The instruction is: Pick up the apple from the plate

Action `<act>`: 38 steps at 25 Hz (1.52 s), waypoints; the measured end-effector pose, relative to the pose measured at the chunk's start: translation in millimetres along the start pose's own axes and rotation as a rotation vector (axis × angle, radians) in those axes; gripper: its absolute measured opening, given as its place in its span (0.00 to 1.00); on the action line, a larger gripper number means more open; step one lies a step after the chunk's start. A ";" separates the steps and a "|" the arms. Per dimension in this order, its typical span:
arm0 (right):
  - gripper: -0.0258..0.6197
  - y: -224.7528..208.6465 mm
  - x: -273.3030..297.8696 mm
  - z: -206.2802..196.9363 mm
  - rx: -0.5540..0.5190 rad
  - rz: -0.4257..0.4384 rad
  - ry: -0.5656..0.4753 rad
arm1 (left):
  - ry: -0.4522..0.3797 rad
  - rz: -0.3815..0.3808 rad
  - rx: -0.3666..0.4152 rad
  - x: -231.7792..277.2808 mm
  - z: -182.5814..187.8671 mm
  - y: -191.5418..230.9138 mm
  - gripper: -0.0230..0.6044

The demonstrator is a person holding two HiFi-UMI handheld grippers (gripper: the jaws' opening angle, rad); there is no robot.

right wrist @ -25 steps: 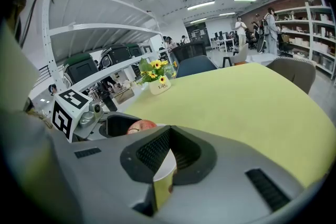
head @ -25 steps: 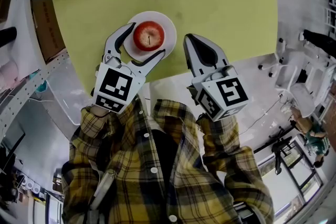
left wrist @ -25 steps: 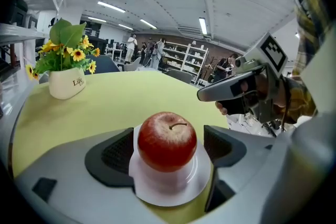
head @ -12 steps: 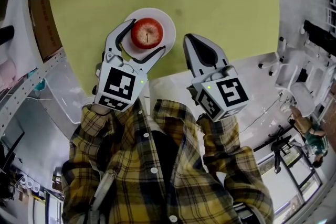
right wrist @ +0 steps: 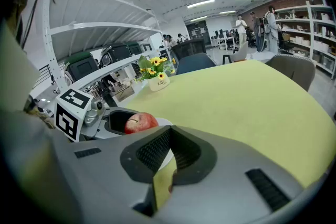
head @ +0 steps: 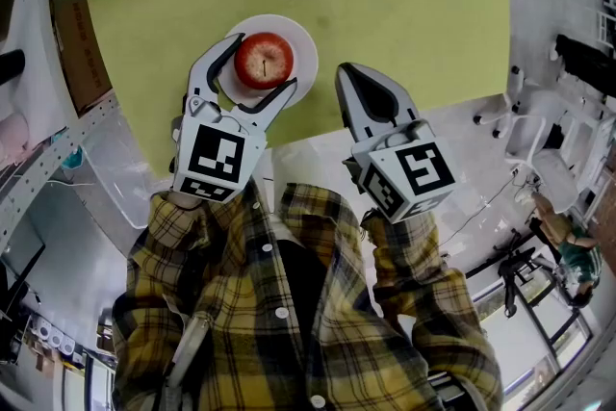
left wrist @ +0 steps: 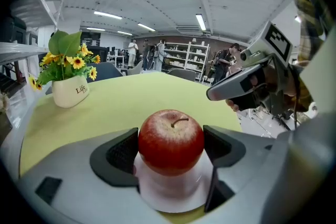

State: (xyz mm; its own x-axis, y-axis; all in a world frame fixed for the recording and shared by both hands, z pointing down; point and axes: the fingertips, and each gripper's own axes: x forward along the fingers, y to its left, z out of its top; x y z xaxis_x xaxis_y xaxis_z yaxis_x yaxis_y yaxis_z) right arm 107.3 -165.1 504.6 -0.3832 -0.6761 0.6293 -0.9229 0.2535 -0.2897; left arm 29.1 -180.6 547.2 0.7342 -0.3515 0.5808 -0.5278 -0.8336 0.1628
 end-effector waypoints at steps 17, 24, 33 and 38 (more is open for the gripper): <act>0.04 12.6 -4.4 29.6 -0.041 0.028 -0.040 | -0.025 0.024 -0.010 -19.7 29.5 5.9 0.67; 0.04 14.2 -23.1 56.7 -0.079 0.041 -0.088 | -0.051 0.022 -0.003 -31.1 59.5 -5.9 0.67; 0.04 30.4 -41.2 87.9 -0.121 0.059 -0.131 | -0.059 0.020 -0.009 -58.3 81.4 -12.9 0.67; 0.04 45.6 -47.1 102.8 -0.142 0.086 -0.156 | -0.077 0.039 0.001 -74.0 97.7 -13.3 0.67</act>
State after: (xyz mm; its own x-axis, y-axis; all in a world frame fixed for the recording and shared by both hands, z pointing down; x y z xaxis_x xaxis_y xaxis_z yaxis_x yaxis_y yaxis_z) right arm 87.1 -192.8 387.6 -0.4607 -0.7437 0.4845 -0.8872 0.4021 -0.2265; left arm 23.5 -185.1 424.1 0.7438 -0.4155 0.5236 -0.5563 -0.8191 0.1403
